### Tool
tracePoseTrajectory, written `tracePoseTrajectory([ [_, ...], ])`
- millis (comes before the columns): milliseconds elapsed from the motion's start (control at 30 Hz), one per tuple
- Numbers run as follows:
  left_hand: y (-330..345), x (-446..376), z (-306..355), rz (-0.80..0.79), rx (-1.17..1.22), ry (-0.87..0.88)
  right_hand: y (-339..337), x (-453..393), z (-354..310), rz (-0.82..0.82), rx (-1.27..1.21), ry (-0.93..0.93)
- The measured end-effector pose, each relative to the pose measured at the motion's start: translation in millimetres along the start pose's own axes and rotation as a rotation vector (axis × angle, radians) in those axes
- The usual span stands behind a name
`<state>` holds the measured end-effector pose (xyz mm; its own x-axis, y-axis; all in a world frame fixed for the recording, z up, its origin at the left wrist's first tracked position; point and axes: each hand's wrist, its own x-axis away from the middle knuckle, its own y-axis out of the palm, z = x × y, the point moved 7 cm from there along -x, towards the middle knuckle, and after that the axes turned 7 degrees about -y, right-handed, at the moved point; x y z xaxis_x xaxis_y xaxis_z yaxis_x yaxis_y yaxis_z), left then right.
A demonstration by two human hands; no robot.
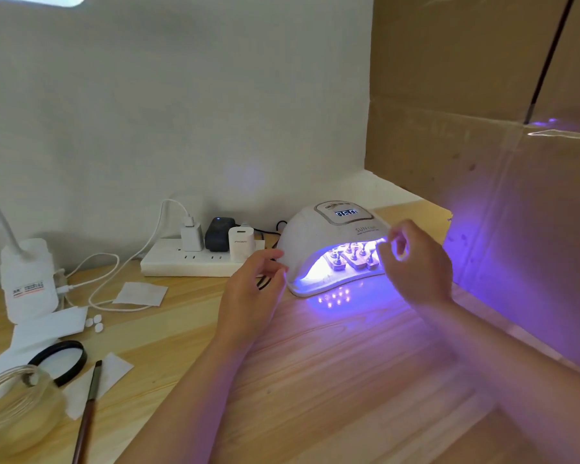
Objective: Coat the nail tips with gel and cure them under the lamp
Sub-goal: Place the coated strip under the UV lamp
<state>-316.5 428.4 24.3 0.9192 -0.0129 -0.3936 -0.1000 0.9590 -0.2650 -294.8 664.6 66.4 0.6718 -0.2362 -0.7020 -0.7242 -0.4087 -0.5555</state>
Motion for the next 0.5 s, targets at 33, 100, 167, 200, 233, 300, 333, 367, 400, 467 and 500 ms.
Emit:
tracePoseTrajectory([
  [33, 0.2, 0.4, 0.8, 0.002, -0.001, 0.004, 5.4, 5.3, 11.7, -0.070, 0.042, 0.052],
  [100, -0.7, 1.0, 2.3, 0.008, -0.001, 0.011, 18.8, 10.6, 28.3, -0.236, 0.096, 0.144],
  [167, -2.1, 1.2, 3.3, 0.016, 0.001, 0.015, 31.7, 11.5, 34.5, -0.370, 0.114, 0.212],
  [200, -2.8, 1.1, 3.7, 0.021, 0.001, 0.017, 37.1, 10.5, 36.5, -0.409, 0.127, 0.231],
  [233, -3.5, 0.9, 3.7, 0.027, 0.002, 0.016, 42.0, 9.3, 37.0, -0.437, 0.151, 0.241],
  [300, -4.3, 0.6, 3.2, 0.034, 0.006, 0.016, 48.7, 7.0, 37.8, -0.464, 0.200, 0.259],
  [333, -4.0, 0.7, 3.1, 0.033, 0.010, 0.016, 50.4, 6.1, 39.2, -0.453, 0.207, 0.271],
  [367, -4.0, 1.0, 3.2, 0.033, 0.011, 0.018, 51.8, 5.2, 40.3, -0.434, 0.202, 0.281],
  [400, -3.8, 1.3, 3.2, 0.032, 0.010, 0.019, 52.9, 4.7, 41.5, -0.413, 0.189, 0.286],
  [467, -3.2, 1.4, 3.6, 0.032, 0.007, 0.021, 52.7, 4.1, 42.1, -0.365, 0.158, 0.275],
  [500, -2.8, 1.3, 3.8, 0.032, 0.005, 0.019, 51.2, 4.5, 41.6, -0.342, 0.143, 0.261],
])
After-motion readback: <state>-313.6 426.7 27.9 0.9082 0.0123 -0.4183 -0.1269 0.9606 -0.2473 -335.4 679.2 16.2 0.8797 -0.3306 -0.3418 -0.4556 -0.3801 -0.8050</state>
